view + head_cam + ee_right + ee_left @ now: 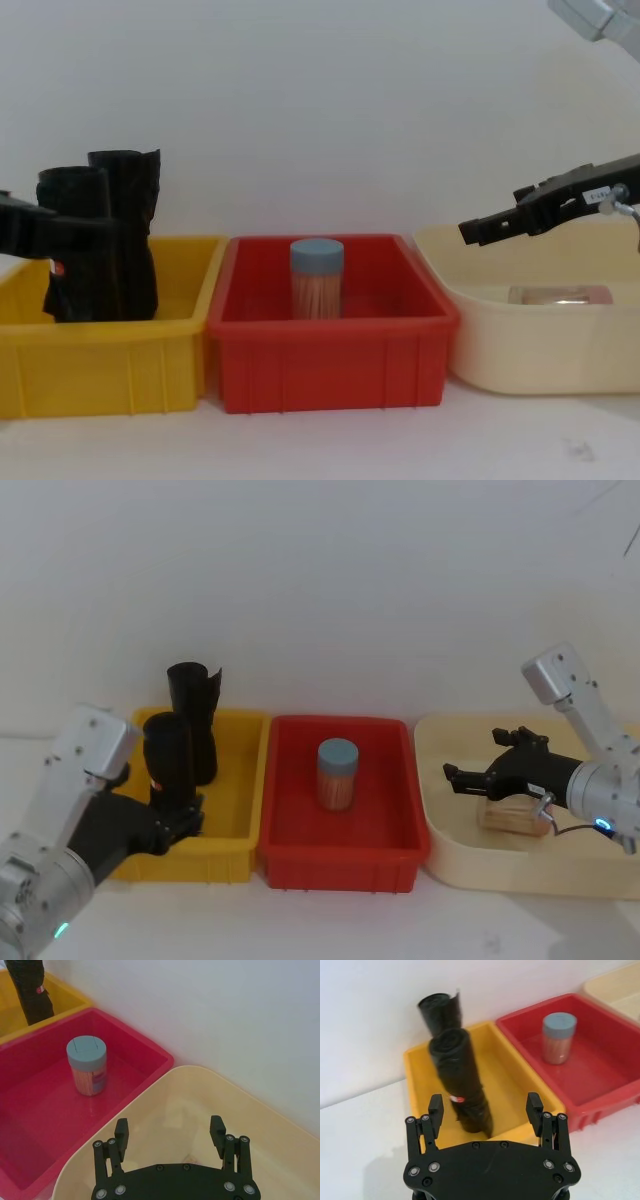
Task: Pick up the garbage bag with the one hand and transfer it to the other hand.
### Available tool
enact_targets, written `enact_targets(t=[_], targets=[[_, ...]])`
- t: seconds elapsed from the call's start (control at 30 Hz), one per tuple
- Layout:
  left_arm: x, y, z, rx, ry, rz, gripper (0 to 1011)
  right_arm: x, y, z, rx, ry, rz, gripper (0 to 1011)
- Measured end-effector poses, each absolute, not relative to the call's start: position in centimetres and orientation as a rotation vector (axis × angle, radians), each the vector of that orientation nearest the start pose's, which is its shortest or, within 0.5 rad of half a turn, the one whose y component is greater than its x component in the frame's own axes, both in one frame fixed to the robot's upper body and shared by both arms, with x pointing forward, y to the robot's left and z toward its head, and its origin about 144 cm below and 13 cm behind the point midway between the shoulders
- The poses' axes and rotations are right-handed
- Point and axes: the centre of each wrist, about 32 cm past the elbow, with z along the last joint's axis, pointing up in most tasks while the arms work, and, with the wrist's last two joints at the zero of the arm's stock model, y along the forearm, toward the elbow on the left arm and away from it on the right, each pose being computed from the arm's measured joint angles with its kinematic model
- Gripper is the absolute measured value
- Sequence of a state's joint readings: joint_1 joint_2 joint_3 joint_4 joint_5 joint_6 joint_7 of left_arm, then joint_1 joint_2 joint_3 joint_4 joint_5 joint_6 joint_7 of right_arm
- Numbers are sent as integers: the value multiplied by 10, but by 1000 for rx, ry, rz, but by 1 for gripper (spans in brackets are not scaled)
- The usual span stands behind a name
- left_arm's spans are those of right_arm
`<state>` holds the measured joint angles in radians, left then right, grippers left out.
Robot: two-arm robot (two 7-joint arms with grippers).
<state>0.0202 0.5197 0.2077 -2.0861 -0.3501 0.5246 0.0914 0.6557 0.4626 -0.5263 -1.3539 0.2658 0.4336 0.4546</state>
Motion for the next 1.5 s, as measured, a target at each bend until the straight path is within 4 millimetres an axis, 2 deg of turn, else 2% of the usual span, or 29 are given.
enact_targets(t=[0.23,0.53,1.03,1.23,1.3,1.5], targets=[[422,251,1282,295,-41,1351,1000,594,-249,1288,-464,-86,-871,999],[443,261,1281,306,-34,1364,1000,594,-250,1288,-464,-85,-871,999],[490,271,1277,252,19,1253,1000,594,-250,1288,-464,-85,-871,999],[504,273,1276,240,44,1217,1000,594,-250,1288,-464,-86,-871,1000],[508,273,1277,236,51,1205,992,594,-250,1288,-464,-86,-871,999],[514,274,1276,229,63,1187,840,594,-250,1288,-464,-86,-871,999]])
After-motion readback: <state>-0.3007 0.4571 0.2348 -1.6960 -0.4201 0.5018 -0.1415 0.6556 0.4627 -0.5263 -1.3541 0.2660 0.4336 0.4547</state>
